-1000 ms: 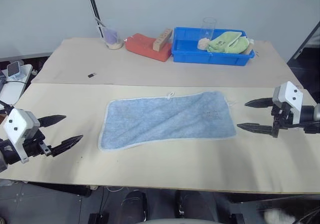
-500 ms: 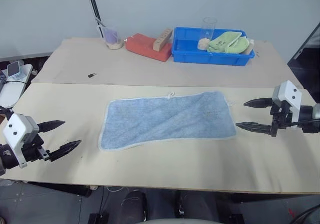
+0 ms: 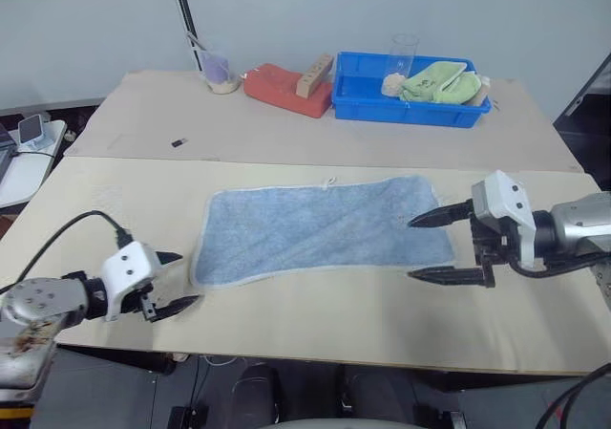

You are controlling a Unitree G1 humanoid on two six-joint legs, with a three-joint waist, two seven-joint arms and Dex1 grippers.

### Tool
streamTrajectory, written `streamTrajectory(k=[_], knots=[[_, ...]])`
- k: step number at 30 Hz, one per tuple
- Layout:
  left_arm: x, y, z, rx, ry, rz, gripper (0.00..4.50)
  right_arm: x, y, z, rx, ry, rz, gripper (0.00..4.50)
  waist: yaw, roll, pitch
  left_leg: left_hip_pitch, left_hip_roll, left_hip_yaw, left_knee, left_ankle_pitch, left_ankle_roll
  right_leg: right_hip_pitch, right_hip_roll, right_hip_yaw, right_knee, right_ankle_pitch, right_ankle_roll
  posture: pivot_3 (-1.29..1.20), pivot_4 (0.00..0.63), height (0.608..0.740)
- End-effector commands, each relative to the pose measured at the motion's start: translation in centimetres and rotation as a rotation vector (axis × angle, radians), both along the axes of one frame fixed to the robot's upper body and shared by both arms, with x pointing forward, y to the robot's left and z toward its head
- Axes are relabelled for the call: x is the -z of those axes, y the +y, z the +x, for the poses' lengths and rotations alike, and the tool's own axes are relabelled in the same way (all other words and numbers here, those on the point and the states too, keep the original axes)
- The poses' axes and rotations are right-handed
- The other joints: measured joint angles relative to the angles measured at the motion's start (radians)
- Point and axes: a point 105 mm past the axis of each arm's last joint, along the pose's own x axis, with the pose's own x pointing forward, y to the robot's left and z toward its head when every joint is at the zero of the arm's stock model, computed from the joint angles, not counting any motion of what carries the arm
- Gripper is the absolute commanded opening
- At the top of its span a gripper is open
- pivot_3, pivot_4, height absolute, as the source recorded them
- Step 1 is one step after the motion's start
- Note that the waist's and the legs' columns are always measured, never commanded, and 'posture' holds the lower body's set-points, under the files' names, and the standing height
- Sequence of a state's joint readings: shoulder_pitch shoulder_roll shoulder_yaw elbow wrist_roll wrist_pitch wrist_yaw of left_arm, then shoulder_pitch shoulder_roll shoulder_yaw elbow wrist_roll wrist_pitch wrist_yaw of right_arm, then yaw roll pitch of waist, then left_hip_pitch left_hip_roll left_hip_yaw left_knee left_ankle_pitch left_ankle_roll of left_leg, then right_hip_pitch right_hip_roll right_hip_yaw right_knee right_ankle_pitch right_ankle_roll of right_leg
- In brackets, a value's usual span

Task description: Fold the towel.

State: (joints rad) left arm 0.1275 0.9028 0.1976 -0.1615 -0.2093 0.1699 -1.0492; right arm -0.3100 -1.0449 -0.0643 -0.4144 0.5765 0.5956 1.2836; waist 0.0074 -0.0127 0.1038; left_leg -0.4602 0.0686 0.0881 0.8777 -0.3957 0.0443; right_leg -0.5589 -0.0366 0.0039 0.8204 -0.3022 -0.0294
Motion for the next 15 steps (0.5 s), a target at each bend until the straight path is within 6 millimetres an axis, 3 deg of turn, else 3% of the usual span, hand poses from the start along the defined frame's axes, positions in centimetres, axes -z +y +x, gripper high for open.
streamTrajectory(k=[1, 5, 7, 10, 15], knots=[[0.8, -0.2, 1.0, 0.019, -0.028, 0.042, 4.50, -1.0, 0.8, -0.6, -0.040, -0.015, 0.004, 4.45, 0.005, 0.001, 0.000, 0.000, 0.000, 0.000, 0.000, 0.000, 0.000, 0.000, 0.000, 0.000, 0.000, 0.000, 0.000, 0.00, 0.150, 0.656], [1.8, -0.7, 1.9, 0.049, -0.023, 0.055, 4.50, -1.2, 1.3, -0.8, -0.063, -0.012, 0.006, 4.45, 0.010, 0.002, -0.001, 0.001, -0.001, 0.000, 0.000, 0.000, 0.000, 0.001, -0.002, 0.000, 0.000, 0.000, 0.000, 0.00, 0.150, 0.656], [2.2, -1.0, 2.0, 0.070, -0.010, 0.058, 3.97, -1.3, 1.5, -0.7, -0.065, -0.012, 0.008, 4.50, 0.011, 0.003, -0.002, 0.001, -0.001, 0.000, 0.000, 0.000, 0.000, 0.002, -0.002, 0.000, 0.000, 0.000, 0.000, 0.00, 0.150, 0.656], [2.6, -1.2, 1.9, 0.091, 0.009, 0.056, 2.78, -1.3, 1.4, -0.6, -0.059, -0.015, 0.011, 4.50, 0.010, 0.004, -0.003, 0.002, -0.001, 0.000, 0.000, 0.000, 0.000, 0.002, -0.002, 0.000, -0.001, 0.000, 0.000, 0.00, 0.150, 0.656], [2.8, -1.0, 1.5, 0.094, 0.023, 0.051, 0.34, -0.7, 0.2, 0.2, -0.001, -0.037, -0.025, 4.50, 0.006, 0.004, -0.003, 0.002, -0.001, 0.000, 0.000, 0.000, 0.000, 0.003, -0.002, 0.000, 0.000, 0.000, 0.000, 0.00, 0.150, 0.656]])
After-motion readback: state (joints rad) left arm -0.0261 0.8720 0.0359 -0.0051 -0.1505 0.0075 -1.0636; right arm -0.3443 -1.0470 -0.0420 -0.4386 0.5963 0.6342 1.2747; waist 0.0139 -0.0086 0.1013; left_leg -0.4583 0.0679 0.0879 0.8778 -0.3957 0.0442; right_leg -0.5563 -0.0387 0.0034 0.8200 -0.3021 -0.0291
